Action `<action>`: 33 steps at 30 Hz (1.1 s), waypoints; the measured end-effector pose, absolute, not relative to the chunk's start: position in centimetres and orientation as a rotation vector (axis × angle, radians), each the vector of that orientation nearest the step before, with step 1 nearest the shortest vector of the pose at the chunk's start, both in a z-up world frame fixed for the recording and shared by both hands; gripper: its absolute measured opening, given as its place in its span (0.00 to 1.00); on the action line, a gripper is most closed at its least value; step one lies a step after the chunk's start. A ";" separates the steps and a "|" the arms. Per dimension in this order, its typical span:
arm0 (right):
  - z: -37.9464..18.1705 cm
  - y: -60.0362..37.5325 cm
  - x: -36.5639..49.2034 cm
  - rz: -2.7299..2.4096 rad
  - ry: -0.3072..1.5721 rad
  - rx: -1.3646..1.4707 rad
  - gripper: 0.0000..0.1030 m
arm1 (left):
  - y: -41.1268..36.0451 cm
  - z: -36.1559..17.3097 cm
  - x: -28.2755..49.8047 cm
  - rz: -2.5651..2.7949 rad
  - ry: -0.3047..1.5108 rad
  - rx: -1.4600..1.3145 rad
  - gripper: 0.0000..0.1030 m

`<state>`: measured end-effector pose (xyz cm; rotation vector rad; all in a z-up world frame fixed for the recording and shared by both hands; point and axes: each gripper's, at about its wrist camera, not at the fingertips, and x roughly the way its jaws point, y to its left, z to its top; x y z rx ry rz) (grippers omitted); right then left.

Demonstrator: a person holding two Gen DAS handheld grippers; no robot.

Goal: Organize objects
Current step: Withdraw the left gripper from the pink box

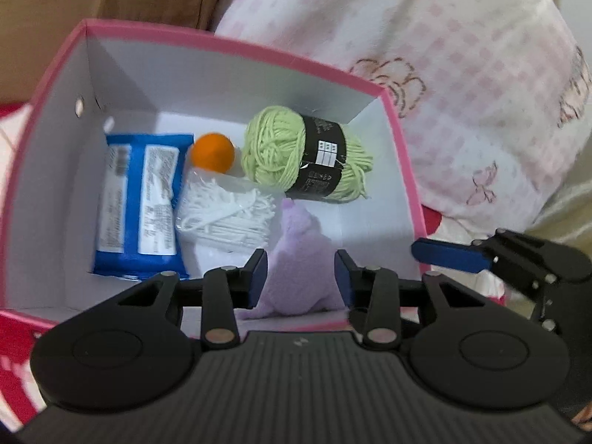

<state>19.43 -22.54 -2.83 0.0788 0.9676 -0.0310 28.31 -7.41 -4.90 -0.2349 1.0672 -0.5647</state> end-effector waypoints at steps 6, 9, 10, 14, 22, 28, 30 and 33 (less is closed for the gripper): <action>-0.7 -22.3 16.7 -0.002 0.926 0.087 0.73 | -6.3 -1.5 25.8 -0.584 1.003 -0.153 0.38; 0.4 -21.6 15.3 0.015 0.910 0.087 0.73 | -5.4 -0.1 24.7 -0.604 1.009 -0.156 0.39; 0.6 -21.4 15.0 0.016 0.905 0.078 0.73 | -5.3 0.4 24.3 -0.610 1.005 -0.153 0.39; 1.9 -20.5 13.9 0.026 0.881 0.054 0.73 | -4.9 2.5 22.1 -0.625 0.965 -0.097 0.40; 4.5 -18.4 11.7 0.061 0.834 -0.029 0.74 | -4.4 5.9 19.7 -0.674 0.914 -0.063 0.40; 5.7 -17.3 10.3 0.065 0.817 -0.061 0.74 | -3.7 7.8 17.8 -0.686 0.893 -0.027 0.40; 5.9 -16.8 9.7 0.074 0.813 -0.077 0.74 | -3.0 8.2 17.1 -0.690 0.897 -0.030 0.41; 6.3 -15.8 8.8 0.099 0.809 -0.102 0.74 | -2.3 8.5 16.1 -0.698 0.909 0.006 0.43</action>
